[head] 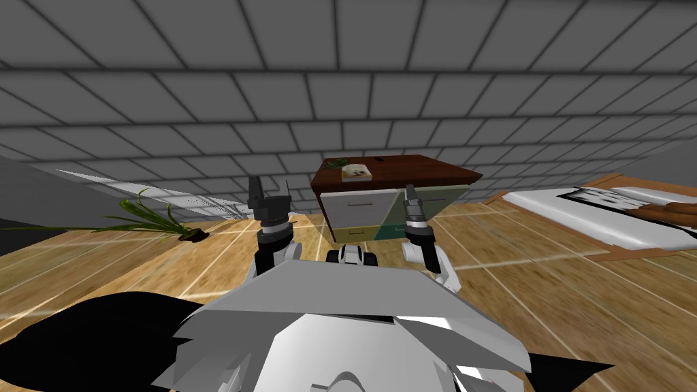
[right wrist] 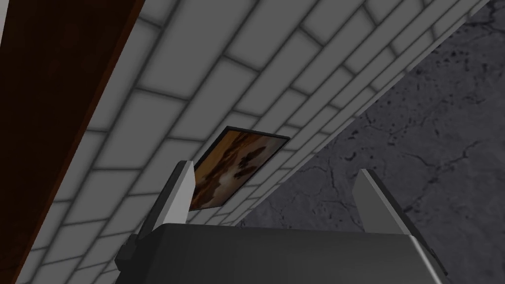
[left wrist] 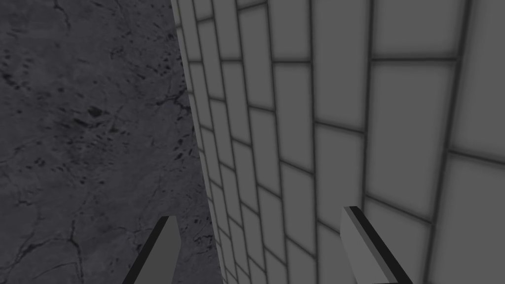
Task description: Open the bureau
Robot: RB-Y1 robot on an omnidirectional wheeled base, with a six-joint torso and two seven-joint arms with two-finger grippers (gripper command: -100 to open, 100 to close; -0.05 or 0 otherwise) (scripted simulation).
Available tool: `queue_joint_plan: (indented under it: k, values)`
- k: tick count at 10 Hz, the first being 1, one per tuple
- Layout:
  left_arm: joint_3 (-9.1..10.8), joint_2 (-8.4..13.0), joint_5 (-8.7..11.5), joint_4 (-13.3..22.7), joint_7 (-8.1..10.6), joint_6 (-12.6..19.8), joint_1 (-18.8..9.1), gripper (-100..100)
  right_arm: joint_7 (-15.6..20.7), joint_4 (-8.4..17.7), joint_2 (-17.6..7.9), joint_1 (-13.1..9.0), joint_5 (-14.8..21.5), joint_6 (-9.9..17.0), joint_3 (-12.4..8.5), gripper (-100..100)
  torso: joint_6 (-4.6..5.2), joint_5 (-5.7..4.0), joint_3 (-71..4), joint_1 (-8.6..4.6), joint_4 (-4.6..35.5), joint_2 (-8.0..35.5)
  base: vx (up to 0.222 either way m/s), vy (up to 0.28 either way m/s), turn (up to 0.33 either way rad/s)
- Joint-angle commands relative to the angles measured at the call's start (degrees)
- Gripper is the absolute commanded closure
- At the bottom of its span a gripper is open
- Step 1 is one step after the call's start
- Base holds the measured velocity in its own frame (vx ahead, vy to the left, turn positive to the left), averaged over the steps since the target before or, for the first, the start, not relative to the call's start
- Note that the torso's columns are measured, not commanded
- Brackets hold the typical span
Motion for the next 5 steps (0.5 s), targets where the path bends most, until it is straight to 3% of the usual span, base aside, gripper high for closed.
queue_joint_plan:
  k: [1,5]
  values:
    - [0.0,0.0,0.0,0.0,0.0,0.0,0.0,0,4.3,1.9,-1.1,-1.3,2.4,-1.3,0.5,-100,-0.01,0.0,0.0,0.0,0.0,0.0,-0.013,0.068,-0.086]
    - [0.0,0.0,0.0,0.0,0.0,0.0,0.0,0,10.8,4.9,-2.2,-3.5,5.9,-2.8,1.1,-100,-0.01,0.0,0.0,-0.03,0.0,0.0,-0.012,0.065,-0.056]
